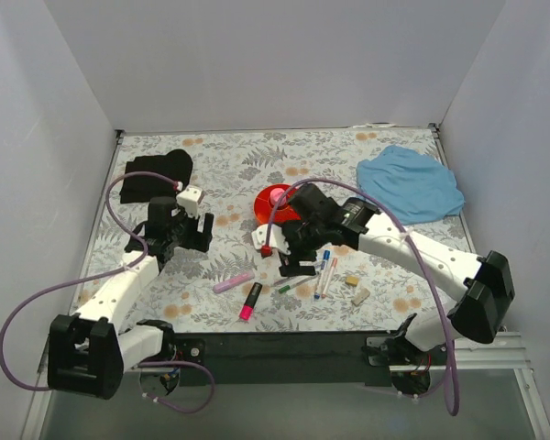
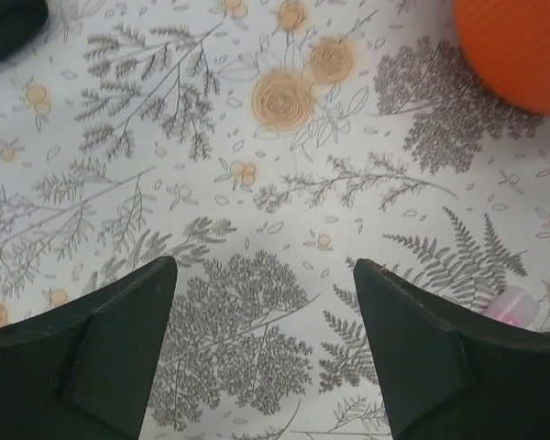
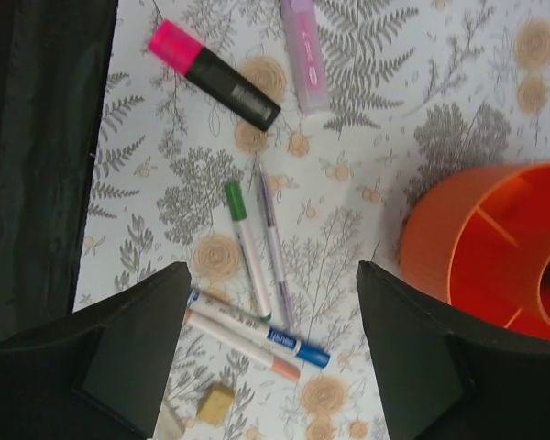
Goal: Sort the stationery into containers
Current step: Pick up the pen from the center of the board, then place the pen in the storage box.
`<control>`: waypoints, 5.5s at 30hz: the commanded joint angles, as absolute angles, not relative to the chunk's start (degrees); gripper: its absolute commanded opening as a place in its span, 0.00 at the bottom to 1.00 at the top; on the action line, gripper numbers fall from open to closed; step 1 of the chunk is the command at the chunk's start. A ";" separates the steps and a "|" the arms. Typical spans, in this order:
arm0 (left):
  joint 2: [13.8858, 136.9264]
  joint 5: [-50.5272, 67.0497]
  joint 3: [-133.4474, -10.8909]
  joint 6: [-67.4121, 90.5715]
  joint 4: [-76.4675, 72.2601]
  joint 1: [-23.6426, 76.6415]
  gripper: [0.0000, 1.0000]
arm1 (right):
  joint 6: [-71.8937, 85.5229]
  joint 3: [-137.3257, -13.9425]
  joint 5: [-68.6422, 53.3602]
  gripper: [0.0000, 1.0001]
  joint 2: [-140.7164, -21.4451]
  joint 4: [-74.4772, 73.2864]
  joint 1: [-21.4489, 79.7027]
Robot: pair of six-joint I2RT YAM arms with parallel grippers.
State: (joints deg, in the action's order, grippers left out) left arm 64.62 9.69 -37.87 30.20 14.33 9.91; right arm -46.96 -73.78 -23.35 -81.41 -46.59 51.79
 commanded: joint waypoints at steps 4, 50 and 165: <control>52.83 0.70 -33.14 33.84 17.49 3.18 0.80 | -50.10 -85.21 -20.74 0.80 -96.37 -34.36 63.18; 52.91 -7.91 -39.02 42.10 20.83 -12.83 0.87 | -46.06 -110.48 -15.64 0.56 -132.01 -42.28 68.99; 82.81 8.80 -60.73 26.55 10.28 4.13 0.83 | -4.99 -62.56 -61.31 0.98 -88.56 40.72 18.09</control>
